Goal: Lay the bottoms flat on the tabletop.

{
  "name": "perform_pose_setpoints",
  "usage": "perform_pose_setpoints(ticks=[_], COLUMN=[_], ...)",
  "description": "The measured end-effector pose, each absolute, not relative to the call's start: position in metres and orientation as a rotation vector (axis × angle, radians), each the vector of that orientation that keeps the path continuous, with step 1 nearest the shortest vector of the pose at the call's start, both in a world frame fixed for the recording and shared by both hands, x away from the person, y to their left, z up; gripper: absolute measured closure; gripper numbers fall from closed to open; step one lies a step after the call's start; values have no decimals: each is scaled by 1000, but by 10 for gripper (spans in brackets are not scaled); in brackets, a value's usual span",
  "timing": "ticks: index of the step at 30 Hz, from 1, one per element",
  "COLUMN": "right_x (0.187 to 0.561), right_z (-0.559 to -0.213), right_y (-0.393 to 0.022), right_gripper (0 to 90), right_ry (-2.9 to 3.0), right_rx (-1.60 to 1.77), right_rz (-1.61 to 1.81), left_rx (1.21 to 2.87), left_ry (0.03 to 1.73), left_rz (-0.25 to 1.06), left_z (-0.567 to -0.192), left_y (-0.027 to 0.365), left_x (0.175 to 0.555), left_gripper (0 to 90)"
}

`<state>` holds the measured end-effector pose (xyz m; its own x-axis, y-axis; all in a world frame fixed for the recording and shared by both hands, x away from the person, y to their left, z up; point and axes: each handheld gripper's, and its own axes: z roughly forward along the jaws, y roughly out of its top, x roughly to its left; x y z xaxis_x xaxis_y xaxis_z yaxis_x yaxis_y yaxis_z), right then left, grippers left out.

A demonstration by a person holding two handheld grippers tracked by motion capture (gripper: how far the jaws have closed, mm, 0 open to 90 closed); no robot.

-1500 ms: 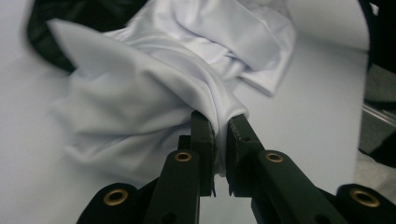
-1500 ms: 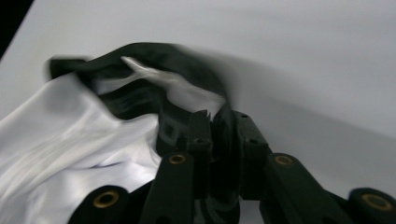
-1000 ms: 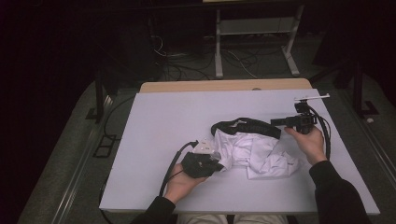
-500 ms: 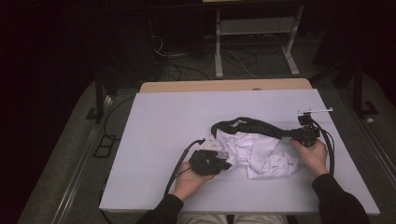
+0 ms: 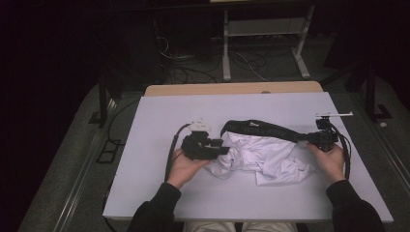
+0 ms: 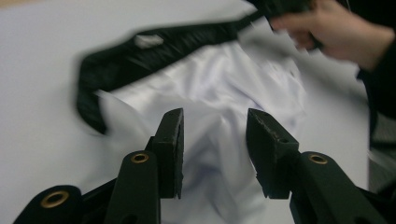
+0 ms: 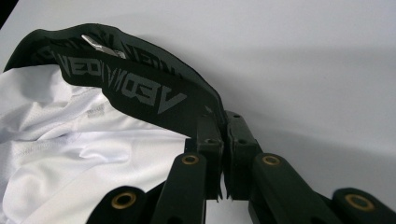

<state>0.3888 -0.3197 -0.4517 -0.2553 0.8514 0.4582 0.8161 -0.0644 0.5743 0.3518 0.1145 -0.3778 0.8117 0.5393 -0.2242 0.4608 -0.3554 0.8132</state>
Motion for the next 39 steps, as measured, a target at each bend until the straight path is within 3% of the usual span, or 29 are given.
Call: perform_pose_setpoints(ticks=[1,8,17,20,25,35,39], right_x=[389,390,391,390,390,396,398], right_z=[-453,-454,-455,-454,-453,-448,-448], right_y=[-319,-320,-321,-320,-320,-308,-304], right_gripper=[855,853,853,853,854,855,855], right_ry=[2119,2119,2116,2116,2117,2149,2159], right_rx=[1892,1895,1901,1901,1893,1844,1824], right_rz=[1234,1241,1252,1256,1267,1339,1340], left_rx=[2011,1965,1959,1997,2128,2288,2288], left_ry=[781,922,1022,1028,1015,897,913], left_rz=[148,144,103,99,170,298,282], left_z=[-378,-396,-422,-427,-427,-384,-393], left_y=[120,124,88,80,72,83,84], left_x=[365,404,437,441,450,487,507], left_gripper=[564,568,562,625,860,869,868])
